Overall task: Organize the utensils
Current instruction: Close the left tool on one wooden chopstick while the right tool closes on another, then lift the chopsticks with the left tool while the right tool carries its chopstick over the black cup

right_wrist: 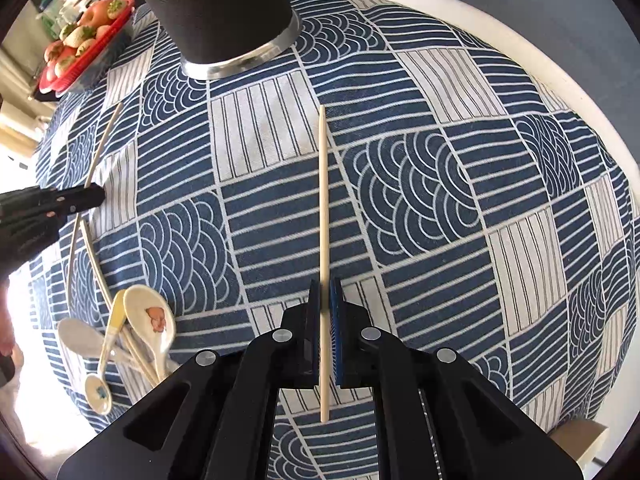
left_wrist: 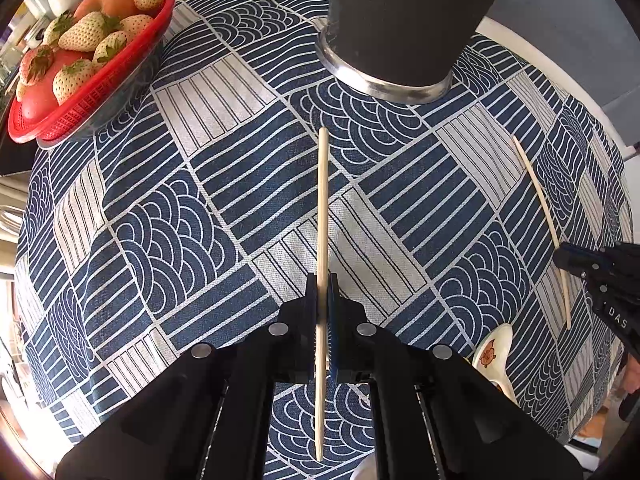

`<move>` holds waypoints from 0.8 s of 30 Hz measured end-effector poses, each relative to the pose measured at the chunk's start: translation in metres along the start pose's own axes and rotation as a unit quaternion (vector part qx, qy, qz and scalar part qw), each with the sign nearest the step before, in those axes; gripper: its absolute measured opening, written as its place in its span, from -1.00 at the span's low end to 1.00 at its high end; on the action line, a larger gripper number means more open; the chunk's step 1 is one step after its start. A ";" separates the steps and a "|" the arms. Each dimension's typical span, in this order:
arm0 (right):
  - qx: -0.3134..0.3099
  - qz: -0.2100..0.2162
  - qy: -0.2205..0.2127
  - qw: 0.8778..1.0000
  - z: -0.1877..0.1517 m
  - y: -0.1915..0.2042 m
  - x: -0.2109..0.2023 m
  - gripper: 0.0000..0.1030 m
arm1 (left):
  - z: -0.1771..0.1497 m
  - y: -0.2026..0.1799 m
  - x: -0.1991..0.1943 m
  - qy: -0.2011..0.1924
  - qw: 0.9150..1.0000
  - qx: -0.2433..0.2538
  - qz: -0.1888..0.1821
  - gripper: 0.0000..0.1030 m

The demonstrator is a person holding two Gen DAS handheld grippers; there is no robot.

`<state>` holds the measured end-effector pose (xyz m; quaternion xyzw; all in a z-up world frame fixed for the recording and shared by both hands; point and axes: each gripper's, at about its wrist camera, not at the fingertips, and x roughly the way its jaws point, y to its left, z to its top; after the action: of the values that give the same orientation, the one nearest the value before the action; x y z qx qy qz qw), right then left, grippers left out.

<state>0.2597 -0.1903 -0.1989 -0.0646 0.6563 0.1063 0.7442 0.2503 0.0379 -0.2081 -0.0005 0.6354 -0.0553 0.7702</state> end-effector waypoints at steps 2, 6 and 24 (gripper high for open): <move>0.009 0.000 -0.004 1.000 -0.010 -0.007 -0.006 -0.91 | 0.001 0.009 -0.005 -0.004 1.000 -0.010 0.003 -0.91; 0.032 0.001 -0.023 0.999 -0.028 -0.021 -0.027 -0.91 | 0.001 0.021 -0.023 -0.018 1.000 -0.019 0.005 -0.91; 0.047 0.012 -0.178 0.983 -0.069 -0.017 -0.138 -0.91 | -0.042 0.020 -0.112 -0.092 0.994 -0.001 0.055 -0.91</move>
<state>0.1819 -0.2333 -0.0717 -0.0014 0.5187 0.0939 0.8498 0.1902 0.0700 -0.1077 0.0281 0.5607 -0.0119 0.8275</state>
